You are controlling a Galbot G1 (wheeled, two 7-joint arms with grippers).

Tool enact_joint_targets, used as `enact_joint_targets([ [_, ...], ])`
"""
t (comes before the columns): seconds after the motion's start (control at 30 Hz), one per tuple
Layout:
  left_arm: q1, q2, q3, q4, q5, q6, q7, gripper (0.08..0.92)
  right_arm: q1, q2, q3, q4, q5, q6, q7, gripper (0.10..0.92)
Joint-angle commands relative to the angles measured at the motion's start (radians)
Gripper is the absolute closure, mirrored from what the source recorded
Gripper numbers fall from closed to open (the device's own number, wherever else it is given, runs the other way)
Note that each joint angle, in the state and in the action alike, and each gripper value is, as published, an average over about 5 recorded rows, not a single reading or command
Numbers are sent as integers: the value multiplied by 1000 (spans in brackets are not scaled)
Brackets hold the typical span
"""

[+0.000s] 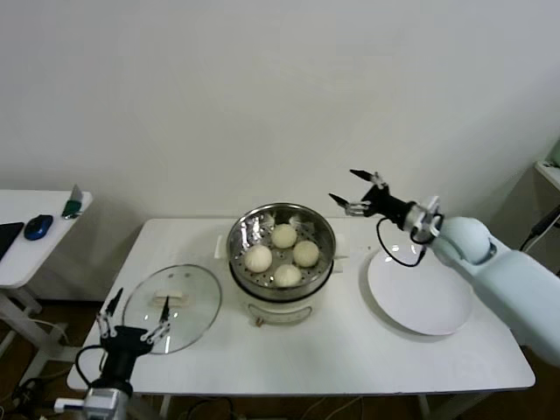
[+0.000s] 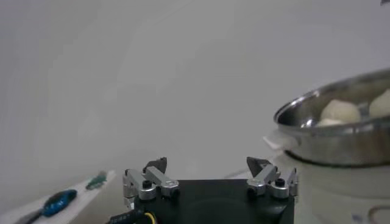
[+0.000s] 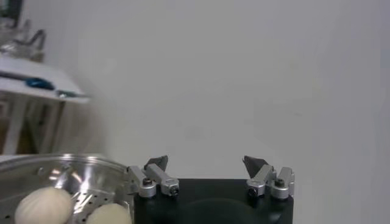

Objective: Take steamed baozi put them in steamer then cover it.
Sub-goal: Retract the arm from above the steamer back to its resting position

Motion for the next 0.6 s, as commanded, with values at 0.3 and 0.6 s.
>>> enact_joint_targets([
  [0.3,-50,111,13,151,1040,0,-30,177,-840,265,740,175,-167,-23,118,203],
  [0.6,-189,111,77,377,1184,-13,-62,177,-899,352,790,183,-221,-80,134,203],
])
